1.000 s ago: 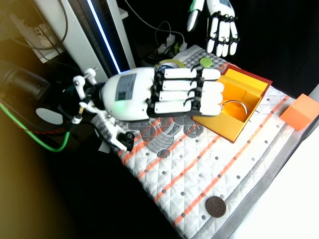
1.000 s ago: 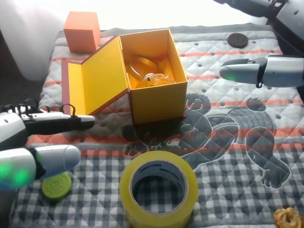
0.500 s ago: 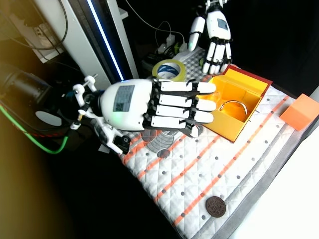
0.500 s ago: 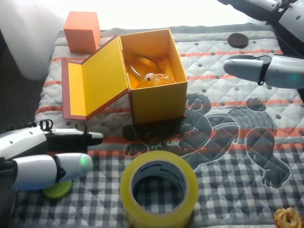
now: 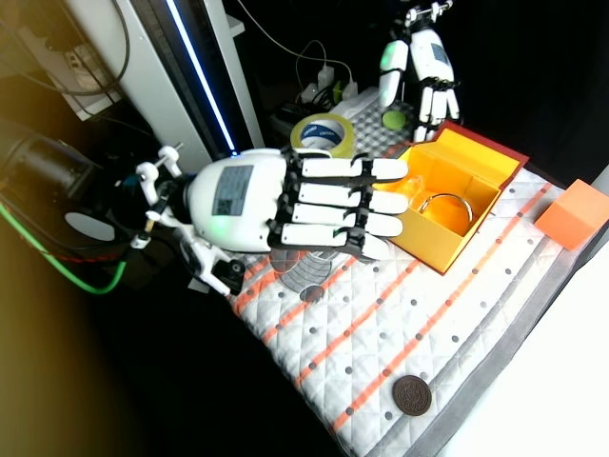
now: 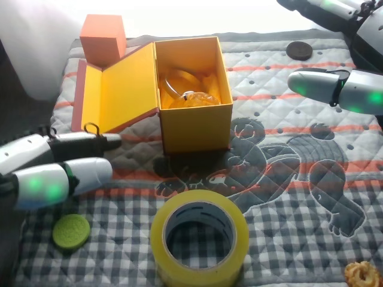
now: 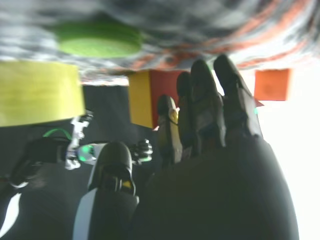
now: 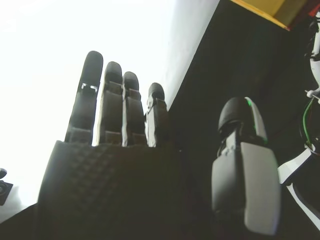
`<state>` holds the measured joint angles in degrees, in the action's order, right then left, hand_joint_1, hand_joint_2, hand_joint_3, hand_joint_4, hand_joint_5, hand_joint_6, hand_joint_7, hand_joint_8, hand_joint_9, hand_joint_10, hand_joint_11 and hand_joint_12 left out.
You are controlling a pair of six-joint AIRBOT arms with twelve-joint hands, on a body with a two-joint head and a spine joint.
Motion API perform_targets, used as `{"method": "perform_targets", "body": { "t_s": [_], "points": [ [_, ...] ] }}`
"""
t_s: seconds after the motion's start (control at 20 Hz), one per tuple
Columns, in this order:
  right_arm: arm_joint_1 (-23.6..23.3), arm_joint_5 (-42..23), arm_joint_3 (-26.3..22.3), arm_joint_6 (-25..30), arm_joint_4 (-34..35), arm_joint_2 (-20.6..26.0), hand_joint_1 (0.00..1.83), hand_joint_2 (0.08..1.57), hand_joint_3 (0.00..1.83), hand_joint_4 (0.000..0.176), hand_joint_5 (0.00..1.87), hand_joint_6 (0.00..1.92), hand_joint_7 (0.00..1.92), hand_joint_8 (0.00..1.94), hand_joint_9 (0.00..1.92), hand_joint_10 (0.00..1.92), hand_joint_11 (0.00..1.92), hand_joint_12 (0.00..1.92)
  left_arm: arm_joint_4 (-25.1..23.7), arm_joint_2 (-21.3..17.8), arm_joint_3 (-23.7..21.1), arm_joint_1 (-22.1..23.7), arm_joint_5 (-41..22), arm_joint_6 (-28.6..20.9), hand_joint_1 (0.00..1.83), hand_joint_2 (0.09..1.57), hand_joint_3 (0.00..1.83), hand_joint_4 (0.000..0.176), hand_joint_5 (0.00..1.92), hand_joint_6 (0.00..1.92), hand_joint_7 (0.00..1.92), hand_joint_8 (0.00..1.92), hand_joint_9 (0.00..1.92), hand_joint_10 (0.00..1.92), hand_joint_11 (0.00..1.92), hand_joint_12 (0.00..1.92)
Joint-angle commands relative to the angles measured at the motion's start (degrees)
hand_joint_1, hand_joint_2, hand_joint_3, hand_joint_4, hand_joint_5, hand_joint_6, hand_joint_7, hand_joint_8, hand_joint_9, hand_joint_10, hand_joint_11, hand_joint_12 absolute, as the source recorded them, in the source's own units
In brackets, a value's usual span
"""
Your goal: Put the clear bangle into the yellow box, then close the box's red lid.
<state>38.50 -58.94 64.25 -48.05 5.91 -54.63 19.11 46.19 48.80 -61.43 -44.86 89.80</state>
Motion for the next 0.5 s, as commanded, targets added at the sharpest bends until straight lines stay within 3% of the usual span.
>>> {"method": "perform_targets", "body": {
  "t_s": [0.0,0.05,0.1,0.15,0.2,0.3,0.4,0.45],
  "points": [
    [-0.3,-7.32,-0.03,0.22,0.76,0.38,0.22,1.18,0.0,0.109,0.16,0.0,0.24,0.0,0.2,0.0,0.0,0.64,0.48,-0.58,0.31,0.62,-8.73,-0.27,0.0,1.28,0.0,0.113,0.41,0.01,0.4,0.0,0.37,0.01,0.0,0.66],
    [-0.19,-7.33,-0.03,0.23,0.84,0.33,0.21,1.19,0.0,0.112,0.17,0.0,0.25,0.0,0.2,0.0,0.0,0.61,1.01,-0.82,0.38,0.63,-9.74,-0.27,0.0,1.28,0.0,0.099,0.44,0.02,0.4,0.0,0.38,0.01,0.0,0.67],
    [-0.13,-7.33,-0.03,0.23,0.88,0.29,0.21,1.2,0.0,0.109,0.17,0.0,0.27,0.0,0.21,0.0,0.0,0.62,1.45,-0.98,0.46,0.68,-10.64,-0.27,0.0,1.28,0.0,0.087,0.47,0.01,0.41,0.0,0.38,0.01,0.0,0.56],
    [-0.07,-7.33,-0.03,0.23,0.92,0.25,0.21,1.2,0.0,0.109,0.17,0.0,0.27,0.0,0.21,0.0,0.0,0.62,1.8,-1.09,0.5,0.79,-11.39,-0.27,0.0,1.28,0.0,0.087,0.47,0.01,0.41,0.0,0.38,0.01,0.0,0.56],
    [0.02,-7.33,-0.03,0.27,0.98,0.23,0.22,1.21,0.0,0.101,0.17,0.0,0.27,0.0,0.22,0.0,0.0,0.64,2.05,-1.17,0.52,0.96,-12.04,-0.27,0.0,1.29,0.0,0.112,0.42,0.0,0.39,0.0,0.37,0.0,0.0,0.54],
    [0.27,-7.33,-0.03,0.45,1.11,0.23,0.21,1.24,0.01,0.076,0.17,0.0,0.28,0.0,0.22,0.0,0.0,0.64,2.13,-1.17,0.56,1.36,-12.8,-0.27,0.0,1.28,0.0,0.118,0.4,0.0,0.4,0.0,0.39,0.01,0.0,0.69],
    [0.49,-7.33,-0.03,0.48,1.4,0.17,0.21,1.25,0.01,0.07,0.17,0.0,0.27,0.0,0.2,0.0,0.0,0.6,1.83,-1.18,0.71,2.45,-12.94,-0.27,0.0,1.29,0.0,0.135,0.33,0.0,0.38,0.0,0.37,0.0,0.0,0.59],
    [0.56,-7.33,0.0,0.48,1.45,0.14,0.19,1.21,0.0,0.097,0.17,0.0,0.27,0.0,0.21,0.0,0.0,0.45,1.27,-1.19,0.93,3.44,-12.53,-0.27,0.0,1.29,0.0,0.14,0.31,0.0,0.37,0.0,0.37,0.0,0.0,0.56]
  ]
}}
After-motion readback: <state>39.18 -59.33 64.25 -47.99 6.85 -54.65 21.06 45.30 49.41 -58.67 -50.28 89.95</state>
